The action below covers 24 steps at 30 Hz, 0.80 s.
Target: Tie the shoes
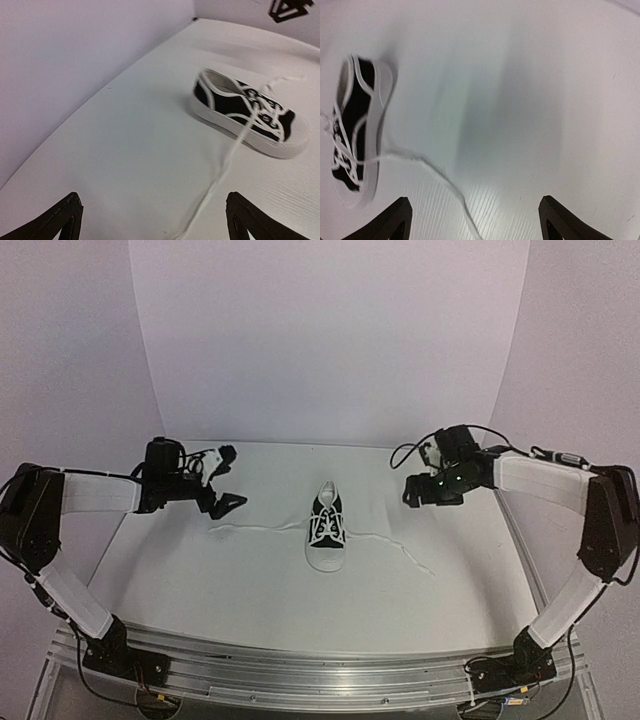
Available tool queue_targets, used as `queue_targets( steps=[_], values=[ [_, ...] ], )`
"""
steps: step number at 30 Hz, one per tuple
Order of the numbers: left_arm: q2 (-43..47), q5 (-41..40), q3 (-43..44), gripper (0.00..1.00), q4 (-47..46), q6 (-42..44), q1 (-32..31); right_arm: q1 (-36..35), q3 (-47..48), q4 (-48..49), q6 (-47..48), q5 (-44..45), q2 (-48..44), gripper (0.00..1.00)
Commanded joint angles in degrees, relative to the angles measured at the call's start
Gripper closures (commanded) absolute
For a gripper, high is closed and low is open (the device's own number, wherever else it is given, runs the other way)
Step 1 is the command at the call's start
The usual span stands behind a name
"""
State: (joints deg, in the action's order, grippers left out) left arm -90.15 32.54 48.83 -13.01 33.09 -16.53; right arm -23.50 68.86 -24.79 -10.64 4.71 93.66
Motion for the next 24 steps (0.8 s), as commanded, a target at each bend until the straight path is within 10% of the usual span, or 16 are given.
queue_targets(
  steps=[1, 16, 24],
  values=[
    [-7.7, 2.5, 6.9, 0.02, 27.7, 25.1, -2.7, -3.0, 4.6, -21.6, -2.7, 0.2, 6.6, 0.16],
    [-29.1, -9.2, 26.1, 0.27, 37.5, 30.4, -4.4, -4.7, 6.9, -21.9, -8.5, 1.7, 18.9, 0.19],
    [-28.6, -10.4, 24.7, 0.97, 36.7, 29.2, -4.6, -4.7, 6.3, -19.7, -11.1, -0.2, 21.3, 0.32]
  ],
)
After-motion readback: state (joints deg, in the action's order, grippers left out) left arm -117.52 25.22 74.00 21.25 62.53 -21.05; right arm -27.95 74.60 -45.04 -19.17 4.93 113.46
